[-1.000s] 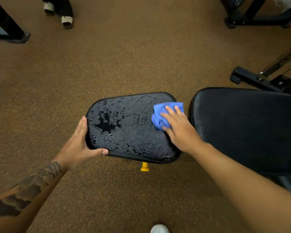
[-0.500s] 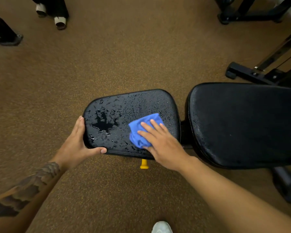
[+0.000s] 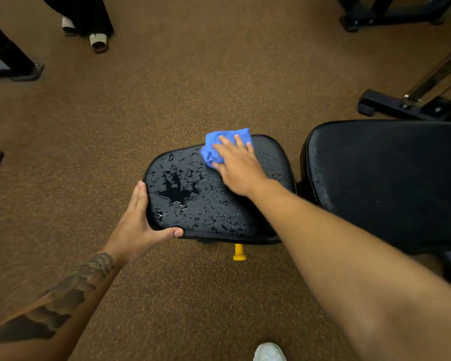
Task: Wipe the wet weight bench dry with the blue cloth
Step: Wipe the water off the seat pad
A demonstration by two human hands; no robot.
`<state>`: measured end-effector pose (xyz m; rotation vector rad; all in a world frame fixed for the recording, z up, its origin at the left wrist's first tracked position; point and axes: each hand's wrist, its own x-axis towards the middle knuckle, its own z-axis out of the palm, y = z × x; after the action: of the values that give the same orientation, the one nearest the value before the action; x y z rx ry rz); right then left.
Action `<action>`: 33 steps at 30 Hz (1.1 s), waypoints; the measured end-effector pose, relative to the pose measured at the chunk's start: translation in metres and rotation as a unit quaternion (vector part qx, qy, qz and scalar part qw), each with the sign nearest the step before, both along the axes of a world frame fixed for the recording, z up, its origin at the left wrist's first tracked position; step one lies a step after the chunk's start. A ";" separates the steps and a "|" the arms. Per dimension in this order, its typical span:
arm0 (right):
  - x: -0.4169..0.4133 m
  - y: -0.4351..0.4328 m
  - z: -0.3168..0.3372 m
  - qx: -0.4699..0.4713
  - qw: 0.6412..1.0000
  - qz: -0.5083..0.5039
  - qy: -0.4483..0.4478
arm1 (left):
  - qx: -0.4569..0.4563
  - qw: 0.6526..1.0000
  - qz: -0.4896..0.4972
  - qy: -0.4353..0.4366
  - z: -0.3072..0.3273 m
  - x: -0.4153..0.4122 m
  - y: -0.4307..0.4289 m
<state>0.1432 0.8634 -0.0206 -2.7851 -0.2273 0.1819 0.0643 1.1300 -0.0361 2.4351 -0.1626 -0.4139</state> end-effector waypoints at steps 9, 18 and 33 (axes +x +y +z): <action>-0.127 -0.049 -0.004 -0.001 0.995 0.094 -0.020 | -0.007 1.000 -0.009 -0.006 -0.001 0.003 0.002; -0.013 -0.043 -0.005 -0.001 0.992 -0.122 -0.020 | -0.010 1.000 -0.005 -0.002 -0.003 0.003 0.002; -0.102 -0.100 -0.002 0.046 0.999 0.008 -0.014 | -0.013 1.000 0.006 0.006 0.001 0.002 0.000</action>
<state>0.0417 0.7636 -0.0230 -2.6958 -0.2575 0.1338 0.0664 1.1299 -0.0347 2.4073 -0.1473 -0.4191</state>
